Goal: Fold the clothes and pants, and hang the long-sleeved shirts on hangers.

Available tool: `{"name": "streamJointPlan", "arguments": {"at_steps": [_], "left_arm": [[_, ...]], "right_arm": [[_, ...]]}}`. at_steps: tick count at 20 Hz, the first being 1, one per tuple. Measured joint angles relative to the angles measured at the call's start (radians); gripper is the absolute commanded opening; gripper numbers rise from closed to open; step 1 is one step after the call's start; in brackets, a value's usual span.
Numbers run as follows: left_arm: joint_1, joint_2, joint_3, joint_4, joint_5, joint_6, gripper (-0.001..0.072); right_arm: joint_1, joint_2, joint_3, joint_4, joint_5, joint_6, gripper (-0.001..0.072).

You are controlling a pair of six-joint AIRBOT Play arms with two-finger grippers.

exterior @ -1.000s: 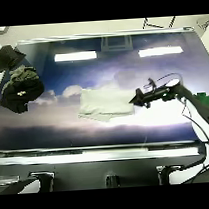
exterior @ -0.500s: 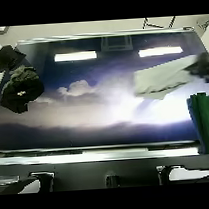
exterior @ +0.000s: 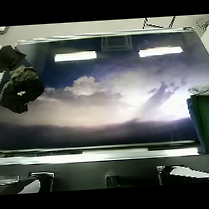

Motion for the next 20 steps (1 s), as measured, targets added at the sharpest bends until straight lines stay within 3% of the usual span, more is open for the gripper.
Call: {"name": "streamJointPlan", "arguments": {"at_steps": [9, 14, 20], "left_arm": [[0.000, 0.000, 0.000, 0.000, 0.000, 0.000, 0.0024], [0.000, 0.000, 0.000, 0.000, 0.000, 0.000, 0.0024], [-0.004, 0.000, 0.000, 0.000, 0.000, 0.000, 0.0024]], "right_arm": [[-0.227, 0.067, 0.005, -0.014, 0.231, 0.027, 0.0039], [-0.253, 0.076, -0.055, -0.234, 0.316, 0.042, 0.0038], [-0.249, 0.095, -0.296, -0.530, 0.310, 0.033, 0.0038]]}}
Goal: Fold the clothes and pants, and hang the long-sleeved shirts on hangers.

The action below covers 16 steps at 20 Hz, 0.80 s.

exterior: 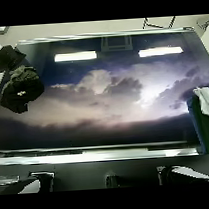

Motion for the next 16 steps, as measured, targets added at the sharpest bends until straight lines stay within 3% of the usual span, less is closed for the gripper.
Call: {"name": "streamJointPlan", "arguments": {"at_steps": [4, 5, 6, 7, 10, 13, 16], "left_arm": [[-0.010, 0.000, 0.000, 0.000, 0.000, 0.000, 0.0025], [-0.011, 0.000, 0.000, 0.000, 0.000, 0.000, 0.0024], [-0.014, 0.000, 0.000, 0.000, 0.000, 0.000, 0.0024], [-0.017, 0.000, 0.000, 0.000, 0.000, 0.000, 0.0024], [-0.026, 0.000, 0.000, 0.000, 0.000, 0.000, 0.0024], [-0.053, 0.000, 0.000, 0.003, 0.001, 0.019, 0.0022], [-0.150, -0.008, 0.000, 0.108, 0.000, 0.036, 0.0022]], "right_arm": [[0.000, 0.007, -0.148, -0.098, -0.072, -0.016, 0.0041], [0.000, 0.008, -0.172, -0.111, -0.089, -0.018, 0.0140], [0.000, 0.008, -0.189, -0.122, -0.107, -0.021, 0.0385], [0.000, 0.008, -0.201, -0.137, -0.121, -0.024, 0.0580], [0.000, 0.008, -0.173, -0.076, -0.166, -0.072, 0.0605], [0.019, 0.010, -0.033, 0.093, -0.256, -0.135, 0.0604], [0.149, 0.034, 0.135, 0.196, -0.401, -0.213, 0.0604]]}}
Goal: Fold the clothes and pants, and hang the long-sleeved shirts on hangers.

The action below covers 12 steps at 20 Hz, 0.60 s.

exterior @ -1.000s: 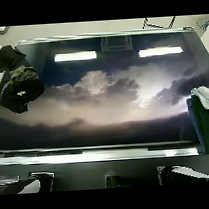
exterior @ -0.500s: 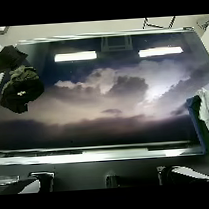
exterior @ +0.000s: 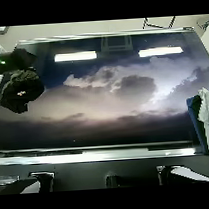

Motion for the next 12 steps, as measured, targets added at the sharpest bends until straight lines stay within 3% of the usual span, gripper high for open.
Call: {"name": "streamJointPlan", "arguments": {"at_steps": [4, 6, 8, 9, 12], "left_arm": [[-0.183, -0.048, 0.000, 0.334, -0.037, -0.136, 0.0025], [-0.243, -0.093, 0.000, 0.444, -0.071, -0.194, 0.0097], [-0.270, -0.154, 0.000, 0.510, -0.129, -0.232, 0.0663], [-0.274, -0.190, 0.000, 0.533, -0.176, -0.249, 0.0708], [-0.269, -0.260, -0.003, 0.570, -0.297, -0.261, 0.0707]], "right_arm": [[0.320, 0.020, 0.083, -0.017, -0.084, -0.009, 0.0619], [0.499, 0.000, 0.079, -0.064, -0.056, 0.039, 0.0704], [0.660, -0.039, 0.055, -0.106, -0.008, 0.093, 0.0707], [0.724, -0.061, 0.041, -0.120, 0.016, 0.118, 0.0708], [0.885, -0.117, 0.012, -0.166, 0.069, 0.171, 0.0706]]}}
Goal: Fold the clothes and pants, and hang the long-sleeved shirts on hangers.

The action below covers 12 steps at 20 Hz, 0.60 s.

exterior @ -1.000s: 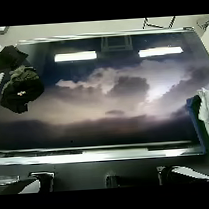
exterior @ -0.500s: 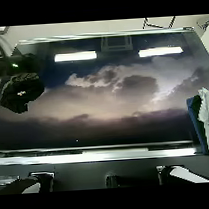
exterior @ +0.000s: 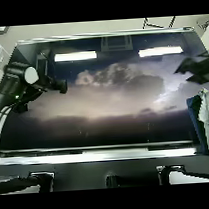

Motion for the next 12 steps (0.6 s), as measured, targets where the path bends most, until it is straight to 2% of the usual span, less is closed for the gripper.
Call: {"name": "streamJointPlan", "arguments": {"at_steps": [4, 12], "left_arm": [[0.005, -0.034, -0.003, 0.020, -0.063, -0.005, 0.0708], [0.007, -0.050, -0.003, 0.028, -0.092, -0.008, 0.0708]], "right_arm": [[0.113, -0.027, -0.012, -0.081, 0.026, 0.021, 0.0701], [0.152, -0.034, -0.016, -0.117, 0.037, 0.027, 0.0701]]}}
